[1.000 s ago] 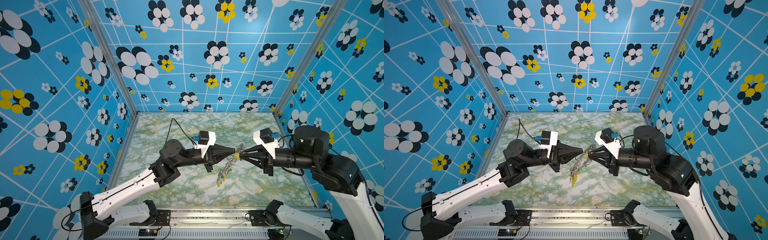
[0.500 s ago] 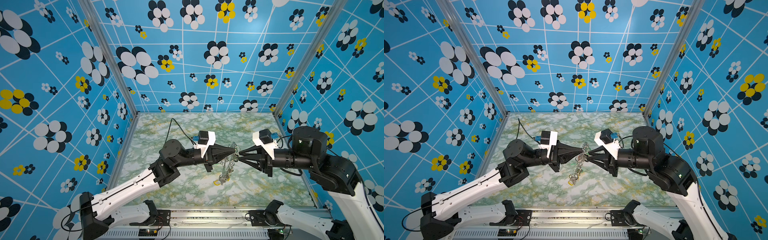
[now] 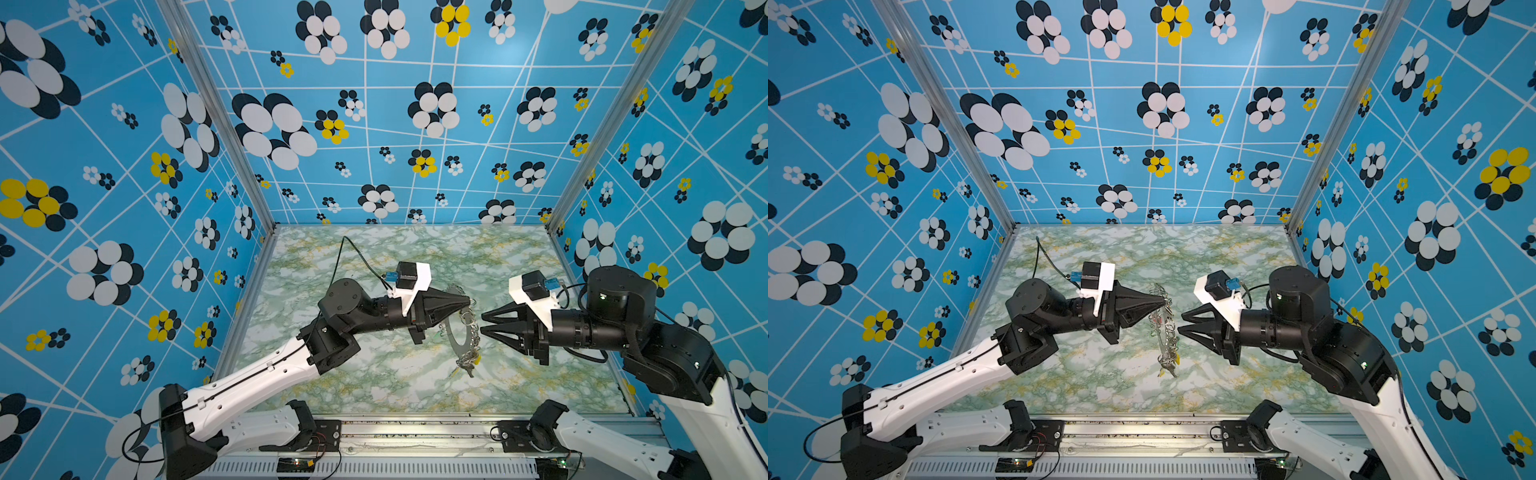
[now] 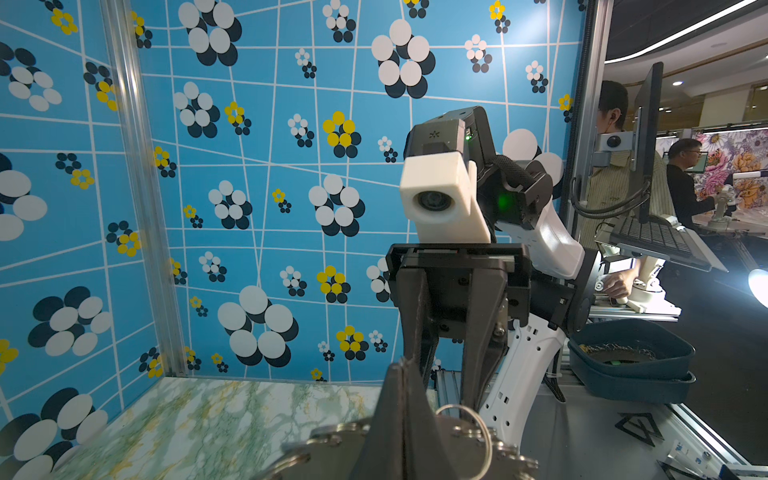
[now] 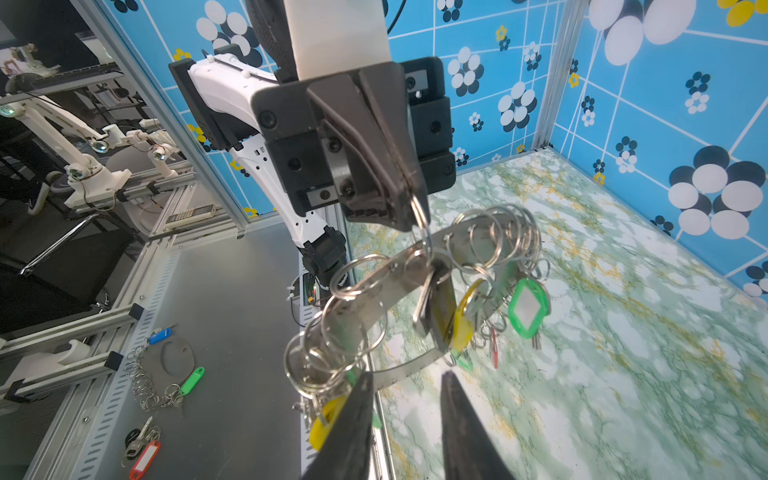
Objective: Put the keys on the keyring
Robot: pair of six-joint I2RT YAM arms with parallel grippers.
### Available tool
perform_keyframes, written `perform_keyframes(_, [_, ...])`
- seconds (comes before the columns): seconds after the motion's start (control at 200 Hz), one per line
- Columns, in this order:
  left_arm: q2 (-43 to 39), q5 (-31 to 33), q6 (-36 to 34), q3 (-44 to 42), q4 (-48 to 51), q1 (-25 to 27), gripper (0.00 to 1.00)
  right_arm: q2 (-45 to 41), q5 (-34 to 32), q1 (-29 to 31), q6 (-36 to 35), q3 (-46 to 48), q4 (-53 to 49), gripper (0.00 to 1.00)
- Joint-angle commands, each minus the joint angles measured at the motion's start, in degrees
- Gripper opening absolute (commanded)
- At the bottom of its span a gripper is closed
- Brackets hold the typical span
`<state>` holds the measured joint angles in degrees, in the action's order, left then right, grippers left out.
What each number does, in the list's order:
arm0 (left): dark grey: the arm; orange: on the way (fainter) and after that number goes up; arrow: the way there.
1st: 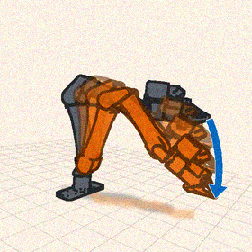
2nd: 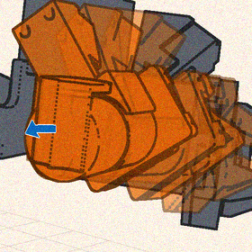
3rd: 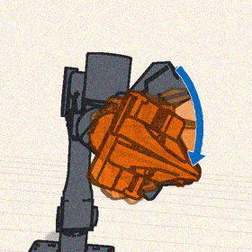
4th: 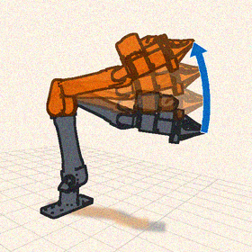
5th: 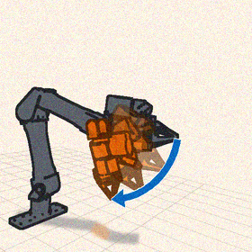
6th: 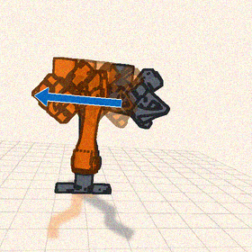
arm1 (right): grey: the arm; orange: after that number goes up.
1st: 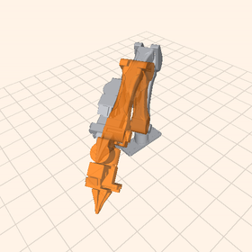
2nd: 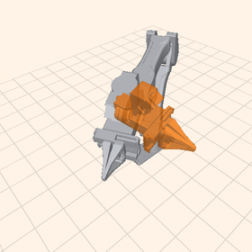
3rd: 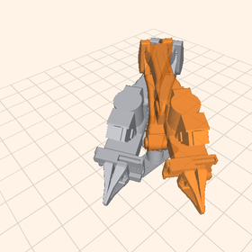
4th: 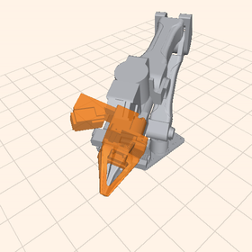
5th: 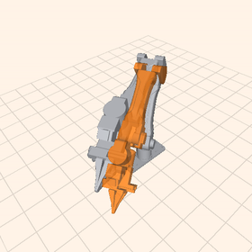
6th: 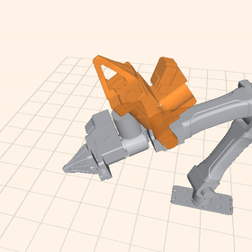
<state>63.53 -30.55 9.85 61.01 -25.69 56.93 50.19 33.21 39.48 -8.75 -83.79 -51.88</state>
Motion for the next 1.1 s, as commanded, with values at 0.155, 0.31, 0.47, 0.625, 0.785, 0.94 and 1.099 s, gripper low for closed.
perform_keyframes(0.155, [-1.47, 0.06, 0.55, 2.48, -3.82, -0.06, 0.0, 0.85, 3.04, -0.03, 1.55, 2.4, 6.42, 0.28])
perform_keyframes(0.31, [-1.42, 0.09, 0.61, 2.56, -3.75, -0.06, 0.0, 1.13, 2.45, -0.04, 1.13, 2.93, 7.32, 0.28])
perform_keyframes(0.47, [-1.39, 0.23, 0.46, 2.53, -3.89, -0.06, 0.0, 1.5, 4.52, 0.04, 2.58, 3.71, 9.73, 0.28])
perform_keyframes(0.625, [-1.16, 0.45, 0.35, 2.53, -4.01, -0.06, 0.0, 1.73, 4.32, 0.71, 3.47, 5.19, 11.59, 0.27])
perform_keyframes(0.785, [-1.13, 0.4, 0.48, 2.62, -4.1, -0.06, 0.0, 2.09, 2.03, 1.77, 3.34, 5.83, 11.99, 0.24])
perform_keyframes(0.94, [-1.14, 0.45, 0.61, 2.63, -4.02, -0.06, 0.0, 1.91, -0.03, 2.2, 2.96, 5.6, 11.96, 0.15])
perform_keyframes(1.099, [-1.41, 0.54, 0.52, 2.53, -3.84, -0.06, 0.0, 1.29, -1.8, 2.26, 2.81, 5.21, 11.23, 0.04])
